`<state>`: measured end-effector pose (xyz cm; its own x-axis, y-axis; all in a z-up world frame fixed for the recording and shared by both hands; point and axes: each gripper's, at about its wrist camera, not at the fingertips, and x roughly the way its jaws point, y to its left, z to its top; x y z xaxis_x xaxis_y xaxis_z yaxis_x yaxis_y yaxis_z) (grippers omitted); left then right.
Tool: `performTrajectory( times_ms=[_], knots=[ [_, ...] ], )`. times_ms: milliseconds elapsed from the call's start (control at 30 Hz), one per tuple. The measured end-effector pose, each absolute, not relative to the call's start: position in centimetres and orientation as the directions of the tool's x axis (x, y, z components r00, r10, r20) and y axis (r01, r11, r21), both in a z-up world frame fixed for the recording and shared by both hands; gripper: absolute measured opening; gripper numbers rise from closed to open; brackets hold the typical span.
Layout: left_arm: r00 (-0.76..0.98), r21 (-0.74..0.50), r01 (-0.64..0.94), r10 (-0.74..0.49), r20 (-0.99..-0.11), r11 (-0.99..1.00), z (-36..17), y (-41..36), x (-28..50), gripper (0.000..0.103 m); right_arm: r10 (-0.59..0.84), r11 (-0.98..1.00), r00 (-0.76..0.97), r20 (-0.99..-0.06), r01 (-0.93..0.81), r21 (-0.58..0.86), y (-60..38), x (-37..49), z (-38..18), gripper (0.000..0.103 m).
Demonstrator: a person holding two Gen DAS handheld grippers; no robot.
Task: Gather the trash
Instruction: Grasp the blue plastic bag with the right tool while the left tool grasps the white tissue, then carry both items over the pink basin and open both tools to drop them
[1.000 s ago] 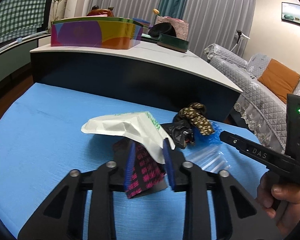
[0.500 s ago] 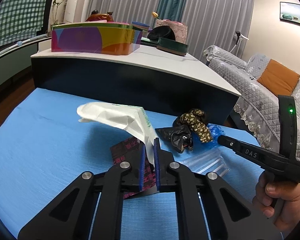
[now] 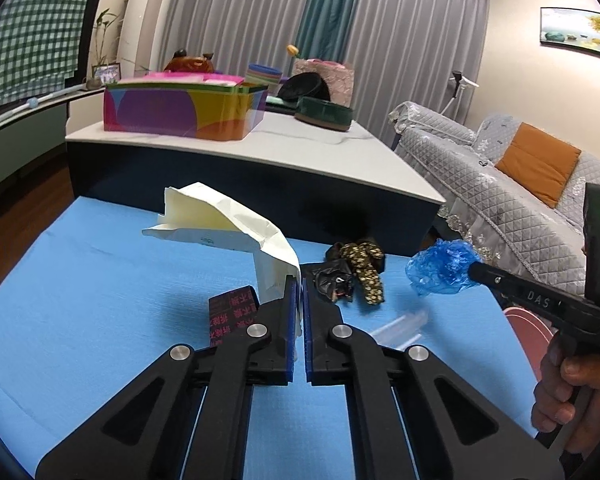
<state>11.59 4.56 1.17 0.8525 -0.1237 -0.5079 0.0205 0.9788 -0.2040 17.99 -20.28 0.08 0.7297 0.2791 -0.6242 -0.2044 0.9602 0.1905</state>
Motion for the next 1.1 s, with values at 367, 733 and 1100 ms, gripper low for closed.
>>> performTrajectory(
  times_ms=[367,733,1100],
  knots=[
    [0.865,-0.182,0.088,-0.166,-0.473,0.979,3.2,3.3,8.2,0.003,0.233,0.973,0.783,-0.577,-0.191,0.133,-22.3,11.8,3.9,0.003],
    [0.864,-0.155,0.167,-0.22,-0.453,0.974,4.5,0.8,5.7,0.003,0.205,0.978,0.809,-0.551,-0.186,0.091,-23.6,7.1,6.0,0.003],
    [0.857,-0.126,0.229,-0.262,-0.444,0.965,5.3,-1.6,4.1,0.003,0.201,0.974,0.819,-0.537,-0.227,0.018,-23.9,4.2,8.2,0.003]
  ],
)
